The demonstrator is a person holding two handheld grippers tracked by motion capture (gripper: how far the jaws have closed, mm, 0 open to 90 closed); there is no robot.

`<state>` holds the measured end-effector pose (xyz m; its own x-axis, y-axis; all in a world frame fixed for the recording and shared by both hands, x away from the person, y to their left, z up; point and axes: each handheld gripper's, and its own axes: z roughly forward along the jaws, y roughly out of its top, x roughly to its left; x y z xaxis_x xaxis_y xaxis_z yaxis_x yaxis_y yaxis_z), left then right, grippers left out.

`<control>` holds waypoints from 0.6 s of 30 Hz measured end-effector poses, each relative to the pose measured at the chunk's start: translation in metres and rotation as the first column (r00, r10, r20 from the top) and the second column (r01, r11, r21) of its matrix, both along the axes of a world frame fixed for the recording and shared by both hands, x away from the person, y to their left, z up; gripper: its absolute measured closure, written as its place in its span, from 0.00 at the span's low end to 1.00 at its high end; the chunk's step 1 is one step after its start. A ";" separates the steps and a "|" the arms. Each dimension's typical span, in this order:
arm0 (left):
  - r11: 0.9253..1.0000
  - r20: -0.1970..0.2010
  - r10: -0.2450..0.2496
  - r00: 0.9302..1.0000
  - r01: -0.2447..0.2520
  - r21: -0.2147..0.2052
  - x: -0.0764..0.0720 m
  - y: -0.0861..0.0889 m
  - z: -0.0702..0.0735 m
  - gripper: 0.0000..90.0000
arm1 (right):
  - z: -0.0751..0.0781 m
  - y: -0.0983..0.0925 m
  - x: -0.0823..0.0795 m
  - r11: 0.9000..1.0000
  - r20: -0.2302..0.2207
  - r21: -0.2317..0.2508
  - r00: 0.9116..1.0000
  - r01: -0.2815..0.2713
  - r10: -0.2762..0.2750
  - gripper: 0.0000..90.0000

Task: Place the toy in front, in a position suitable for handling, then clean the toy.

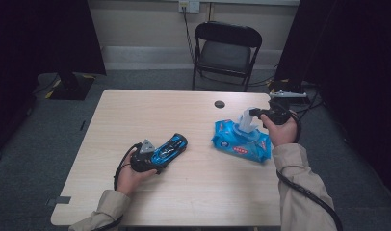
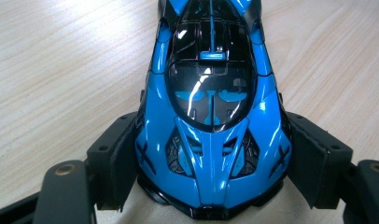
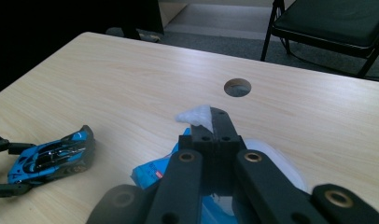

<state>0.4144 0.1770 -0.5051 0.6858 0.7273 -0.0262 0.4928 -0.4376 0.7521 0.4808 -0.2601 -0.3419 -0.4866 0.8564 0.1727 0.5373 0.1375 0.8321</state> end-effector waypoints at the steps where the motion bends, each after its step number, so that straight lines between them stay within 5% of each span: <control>1: 1.000 0.000 0.000 1.000 0.000 0.000 0.000 0.000 0.000 0.28 | 0.002 0.000 0.000 1.000 0.003 0.006 1.000 0.000 -0.001 1.00; 6: 1.000 0.000 0.000 1.000 0.000 0.000 0.000 0.000 0.000 0.28 | 0.012 -0.002 -0.003 0.999 0.028 0.043 1.000 -0.001 0.000 1.00; 18: 1.000 0.008 -0.001 1.000 0.001 0.011 0.000 0.001 0.000 0.28 | 0.040 0.009 -0.013 0.999 0.073 0.028 0.997 -0.033 0.031 1.00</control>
<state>0.4146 0.1775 -0.5047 0.6868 0.7267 -0.0121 0.4861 -0.4469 0.7510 0.4673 -0.2514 -0.3022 -0.5256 0.8354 0.1605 0.4714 0.1290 0.8724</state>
